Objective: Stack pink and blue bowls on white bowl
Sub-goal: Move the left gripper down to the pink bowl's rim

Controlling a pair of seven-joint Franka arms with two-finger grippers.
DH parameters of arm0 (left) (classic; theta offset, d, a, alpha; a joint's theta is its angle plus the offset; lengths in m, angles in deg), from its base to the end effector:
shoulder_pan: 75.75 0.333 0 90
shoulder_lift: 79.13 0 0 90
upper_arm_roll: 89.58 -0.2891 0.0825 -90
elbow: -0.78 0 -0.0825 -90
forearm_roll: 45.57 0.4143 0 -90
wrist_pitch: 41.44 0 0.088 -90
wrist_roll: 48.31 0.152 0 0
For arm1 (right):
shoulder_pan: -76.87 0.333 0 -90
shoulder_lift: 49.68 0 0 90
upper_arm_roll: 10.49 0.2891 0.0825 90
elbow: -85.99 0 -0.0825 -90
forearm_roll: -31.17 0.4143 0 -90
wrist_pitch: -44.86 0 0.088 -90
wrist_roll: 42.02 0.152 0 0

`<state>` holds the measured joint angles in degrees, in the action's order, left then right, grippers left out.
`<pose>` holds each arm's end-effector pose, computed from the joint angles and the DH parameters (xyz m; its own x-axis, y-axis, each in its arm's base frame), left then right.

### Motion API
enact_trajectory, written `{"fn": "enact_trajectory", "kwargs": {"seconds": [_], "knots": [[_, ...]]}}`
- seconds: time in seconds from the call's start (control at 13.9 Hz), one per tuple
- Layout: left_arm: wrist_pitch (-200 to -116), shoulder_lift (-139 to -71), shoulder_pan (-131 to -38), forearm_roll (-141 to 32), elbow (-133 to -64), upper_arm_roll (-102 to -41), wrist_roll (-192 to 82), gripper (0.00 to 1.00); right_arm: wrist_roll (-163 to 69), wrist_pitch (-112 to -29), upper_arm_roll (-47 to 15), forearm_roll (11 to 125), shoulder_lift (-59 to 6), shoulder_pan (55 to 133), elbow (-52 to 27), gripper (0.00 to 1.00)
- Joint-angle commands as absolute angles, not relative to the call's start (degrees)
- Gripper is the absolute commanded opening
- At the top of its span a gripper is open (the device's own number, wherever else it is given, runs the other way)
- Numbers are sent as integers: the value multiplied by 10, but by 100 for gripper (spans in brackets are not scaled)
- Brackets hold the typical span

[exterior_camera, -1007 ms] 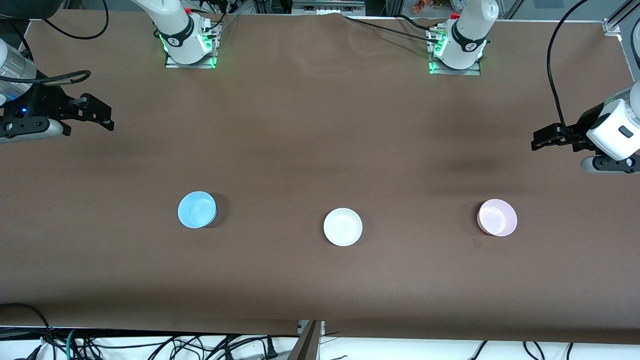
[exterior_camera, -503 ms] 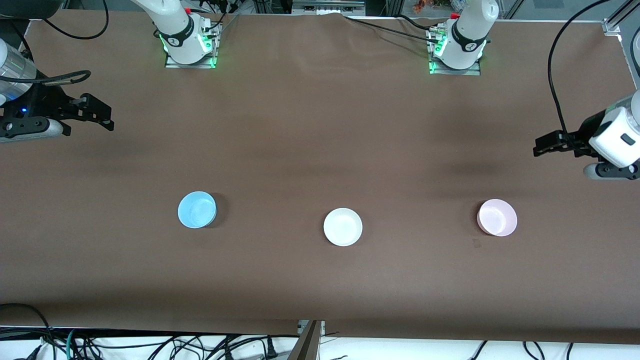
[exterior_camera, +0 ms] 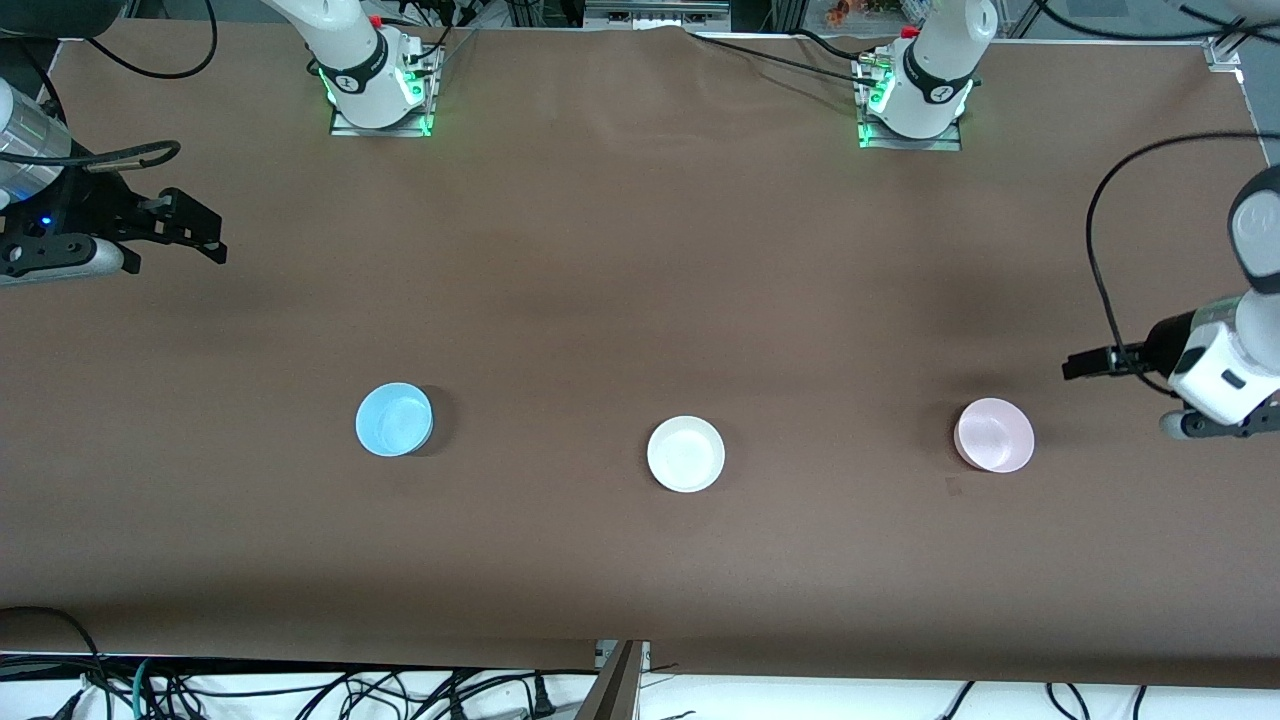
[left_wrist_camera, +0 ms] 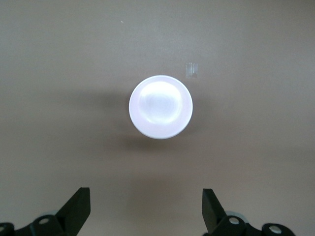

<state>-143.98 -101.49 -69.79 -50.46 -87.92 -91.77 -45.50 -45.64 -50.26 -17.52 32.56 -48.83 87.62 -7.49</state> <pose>0.6623 0.0818 0.3342 0.9834 0.1094 -0.1450 0.1208 -0.9900 0.0723 0.5947 0.0425 0.5212 0.9920 0.1256 0.0153 0.1259 -0.9918 -0.0215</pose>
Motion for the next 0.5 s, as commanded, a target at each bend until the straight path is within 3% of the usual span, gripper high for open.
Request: {"fn": "enact_trajectory", "kwargs": {"seconds": [0.0,0.22,0.43], "knots": [[-1506,-1050,-673,-538,-896,-918,-384,100,-453,-504,-173,321,-496,872,-79,100],[-1604,-1098,-653,-593,-933,-921,-327,100,-455,-505,-176,323,-495,871,-79,100],[-1630,-1144,-641,-674,-932,-922,-259,100,-455,-504,-175,323,-495,871,-79,100]]}}
